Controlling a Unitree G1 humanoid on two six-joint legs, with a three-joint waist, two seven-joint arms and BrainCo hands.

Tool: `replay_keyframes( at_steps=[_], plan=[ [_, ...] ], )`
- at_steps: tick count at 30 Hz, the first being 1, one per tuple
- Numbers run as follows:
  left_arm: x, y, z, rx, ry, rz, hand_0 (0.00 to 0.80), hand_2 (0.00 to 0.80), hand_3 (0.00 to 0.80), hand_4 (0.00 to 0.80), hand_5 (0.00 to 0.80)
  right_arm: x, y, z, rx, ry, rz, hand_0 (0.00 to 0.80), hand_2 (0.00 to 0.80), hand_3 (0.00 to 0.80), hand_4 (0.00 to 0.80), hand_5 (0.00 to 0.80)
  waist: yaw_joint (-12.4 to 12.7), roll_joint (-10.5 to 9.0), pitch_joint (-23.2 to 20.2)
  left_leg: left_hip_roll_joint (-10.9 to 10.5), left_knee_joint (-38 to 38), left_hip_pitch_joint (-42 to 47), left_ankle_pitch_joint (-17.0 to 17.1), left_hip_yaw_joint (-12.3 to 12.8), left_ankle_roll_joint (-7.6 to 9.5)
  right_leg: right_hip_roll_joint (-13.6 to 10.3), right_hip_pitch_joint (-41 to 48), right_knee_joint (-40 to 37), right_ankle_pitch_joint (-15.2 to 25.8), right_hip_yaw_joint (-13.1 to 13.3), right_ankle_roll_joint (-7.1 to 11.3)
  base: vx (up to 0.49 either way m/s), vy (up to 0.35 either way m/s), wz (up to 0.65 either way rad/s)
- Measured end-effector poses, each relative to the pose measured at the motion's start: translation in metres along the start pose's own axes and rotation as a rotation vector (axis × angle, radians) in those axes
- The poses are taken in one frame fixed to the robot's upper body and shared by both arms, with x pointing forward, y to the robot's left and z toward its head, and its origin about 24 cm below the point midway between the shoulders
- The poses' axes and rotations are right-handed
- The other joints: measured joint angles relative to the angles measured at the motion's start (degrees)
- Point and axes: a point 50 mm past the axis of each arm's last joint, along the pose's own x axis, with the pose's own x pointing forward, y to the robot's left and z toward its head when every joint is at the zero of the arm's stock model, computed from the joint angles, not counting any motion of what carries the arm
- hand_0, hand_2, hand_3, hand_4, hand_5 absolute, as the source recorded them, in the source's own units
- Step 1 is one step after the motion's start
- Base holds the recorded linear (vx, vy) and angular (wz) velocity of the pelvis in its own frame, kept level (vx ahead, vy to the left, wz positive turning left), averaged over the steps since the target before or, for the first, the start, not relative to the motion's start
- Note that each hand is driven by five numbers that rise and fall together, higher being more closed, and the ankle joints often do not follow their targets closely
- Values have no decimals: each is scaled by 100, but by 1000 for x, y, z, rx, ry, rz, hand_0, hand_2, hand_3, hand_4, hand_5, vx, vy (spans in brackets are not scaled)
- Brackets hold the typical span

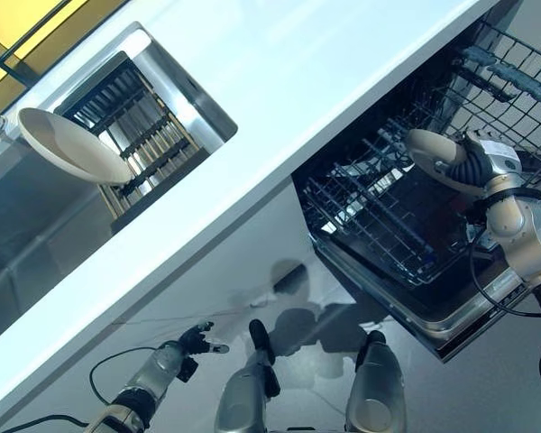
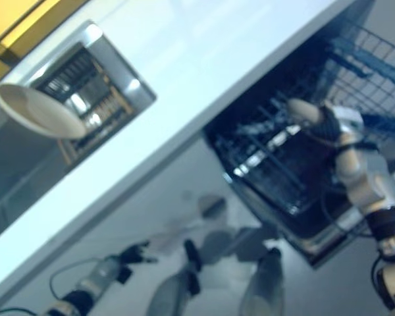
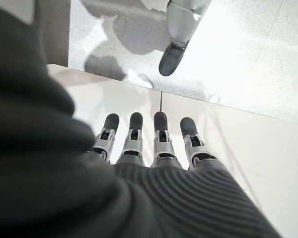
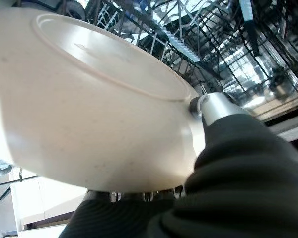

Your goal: Take plates into dishwasher

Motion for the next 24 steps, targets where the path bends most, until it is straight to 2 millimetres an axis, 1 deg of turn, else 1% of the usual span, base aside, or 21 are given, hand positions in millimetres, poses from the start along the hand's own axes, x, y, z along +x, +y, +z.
replay_keyframes(
  at_steps=[5, 7, 12, 19, 24],
  plan=[
    [0, -1, -1, 2, 11, -10, 0, 0, 0, 0, 0, 6, -3, 1, -12, 23, 10, 800, 800, 800, 800, 800, 7, 0, 0, 3, 9, -68, 12, -50, 3, 0, -34, 8, 2, -27, -1, 16, -19, 3],
    [0, -1, 1, 4, 8, -11, 0, 0, 0, 0, 0, 9, -3, 1, 1, 44, 8, 800, 800, 800, 800, 800, 33, -7, 5, 2, 10, -87, 40, -69, -19, -3, -41, 9, 3, -44, -3, 27, -14, 5],
    [1, -1, 6, 23, -7, -17, 0, 0, 0, 0, 0, 17, -4, -3, 62, 138, -21, 800, 800, 800, 800, 800, 169, -13, 9, -3, 16, -86, 46, -83, -15, -9, -23, 9, 2, -54, -3, 21, 6, 1],
    [2, -1, 7, 25, -6, -19, 0, 0, 0, 0, 0, 22, 2, -1, 139, 231, -65, 800, 800, 800, 800, 800, 167, -14, 10, -25, 40, -80, 50, -101, -11, -42, 0, 37, 4, -59, 1, 30, 22, 2],
    [2, -6, 7, 46, 5, -35, 0, 0, 0, 0, 0, 24, 15, 8, 210, 289, -81, 800, 800, 800, 800, 800, 160, -11, 10, -22, 100, -71, 62, -125, 4, -75, 21, 104, -18, -59, -15, 4, 41, 2]
  ],
)
